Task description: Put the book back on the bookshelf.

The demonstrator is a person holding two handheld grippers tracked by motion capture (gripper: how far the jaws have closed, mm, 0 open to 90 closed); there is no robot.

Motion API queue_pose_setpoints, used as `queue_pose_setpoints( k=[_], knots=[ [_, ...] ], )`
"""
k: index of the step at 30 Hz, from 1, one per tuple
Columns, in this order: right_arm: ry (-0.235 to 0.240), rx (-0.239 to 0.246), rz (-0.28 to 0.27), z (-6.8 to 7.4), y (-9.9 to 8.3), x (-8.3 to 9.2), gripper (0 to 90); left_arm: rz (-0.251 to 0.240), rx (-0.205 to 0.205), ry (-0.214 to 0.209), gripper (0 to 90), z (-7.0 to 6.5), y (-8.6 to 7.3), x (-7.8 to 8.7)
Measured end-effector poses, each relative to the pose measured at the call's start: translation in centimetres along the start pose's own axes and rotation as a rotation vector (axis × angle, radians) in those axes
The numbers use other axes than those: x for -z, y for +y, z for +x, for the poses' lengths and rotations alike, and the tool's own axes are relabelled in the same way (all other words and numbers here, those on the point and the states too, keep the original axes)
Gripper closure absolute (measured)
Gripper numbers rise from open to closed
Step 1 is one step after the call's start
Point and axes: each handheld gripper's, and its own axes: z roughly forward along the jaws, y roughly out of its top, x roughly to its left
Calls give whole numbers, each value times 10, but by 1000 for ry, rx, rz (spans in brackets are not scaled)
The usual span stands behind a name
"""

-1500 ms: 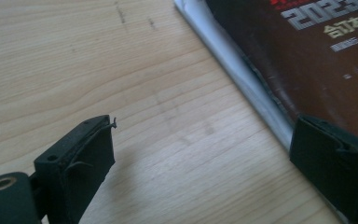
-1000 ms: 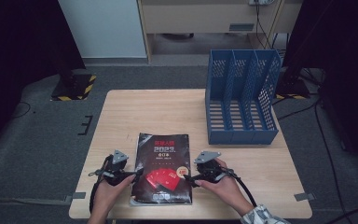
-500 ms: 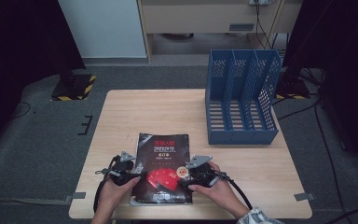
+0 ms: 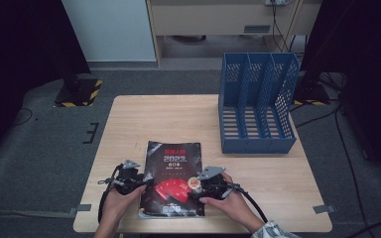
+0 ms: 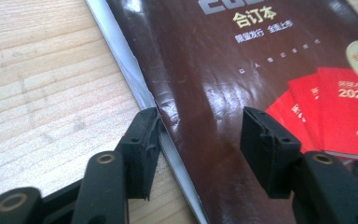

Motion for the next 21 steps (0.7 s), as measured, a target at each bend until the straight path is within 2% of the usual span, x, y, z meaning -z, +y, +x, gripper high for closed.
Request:
queue_pose_setpoints(
  k=[1, 3, 5, 7, 9, 12, 21],
  knots=[
    [0, 0, 0, 0, 0, 0, 134, 0, 0, 0, 491, 0, 0, 0],
    [0, 0, 0, 0, 0, 0, 134, -30, 13, -46, 521, 0, 0, 3],
    [-1, 0, 0, 0, 0, 0, 134, -29, 5, -51, 522, -2, 1, 4],
    [-2, 0, -2, 0, 0, 0, 134, -33, 7, -76, 542, -3, 0, 6],
    [-2, 1, -1, 0, 0, 0, 134, -33, 10, -90, 558, -3, 0, 7],
    [0, 1, 0, 0, 0, 0, 134, -4, -13, -121, 560, -6, -3, 8],
    [0, 1, -2, 0, 0, 0, 135, -5, -23, -150, 529, -9, 3, -6]
  ],
)
